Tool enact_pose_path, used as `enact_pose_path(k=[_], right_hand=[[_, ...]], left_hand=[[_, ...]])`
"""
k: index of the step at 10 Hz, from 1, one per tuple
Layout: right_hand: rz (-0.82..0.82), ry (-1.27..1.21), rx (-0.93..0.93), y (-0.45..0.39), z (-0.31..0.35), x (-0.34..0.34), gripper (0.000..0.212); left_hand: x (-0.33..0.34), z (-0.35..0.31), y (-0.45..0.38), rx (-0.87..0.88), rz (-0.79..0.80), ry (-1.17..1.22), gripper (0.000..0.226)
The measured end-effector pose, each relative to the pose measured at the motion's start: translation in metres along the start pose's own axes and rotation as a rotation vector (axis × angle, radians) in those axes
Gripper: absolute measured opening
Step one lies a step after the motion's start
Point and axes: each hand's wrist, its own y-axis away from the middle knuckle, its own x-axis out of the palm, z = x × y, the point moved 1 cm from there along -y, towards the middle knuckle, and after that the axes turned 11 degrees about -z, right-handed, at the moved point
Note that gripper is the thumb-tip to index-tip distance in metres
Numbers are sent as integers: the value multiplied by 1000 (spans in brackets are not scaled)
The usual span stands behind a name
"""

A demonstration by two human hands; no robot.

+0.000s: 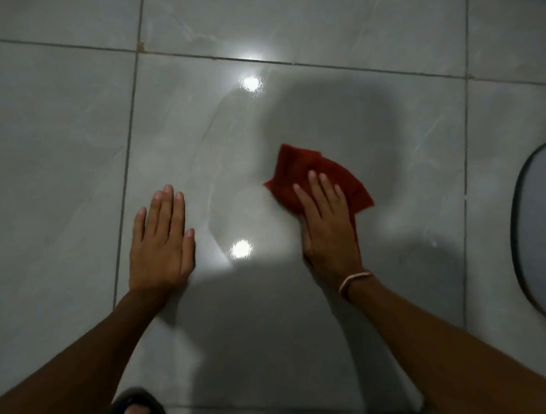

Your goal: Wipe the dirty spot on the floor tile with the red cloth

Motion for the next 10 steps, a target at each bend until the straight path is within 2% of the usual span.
enact_pose_path(k=[1, 2, 3, 4, 5, 6, 7, 8, 9, 10], right_hand=[[136, -162, 228, 39, 29, -28, 73], [229, -533, 594, 50, 42, -95, 51], [206, -869, 956, 63, 37, -195, 30], [-44, -1057, 1133, 75, 6, -313, 29], [-311, -1042, 1150, 82, -44, -421, 31], [-420, -697, 894, 74, -107, -499, 36], [-384, -286, 662, 59, -173, -502, 47], [-141, -112, 612, 56, -213, -469, 53], [14, -82, 536, 66, -226, -449, 52], [-144, -212, 604, 69, -215, -474, 57]], left_hand=[[-44, -33, 3, -129, 227, 32, 72], [-105, -79, 26, -45, 375, 83, 82], [-176, -135, 47, -18, 387, 144, 93], [-234, -215, 42, 31, 350, 235, 92], [-268, -312, 24, 189, 174, 318, 63], [-289, -426, 3, 361, 35, 462, 55], [-282, -518, -13, 500, 26, 511, 57], [-260, -565, -22, 537, 193, 388, 63], [-247, -565, -14, 544, 207, 281, 65], [-261, -528, -6, 500, 238, 249, 66]])
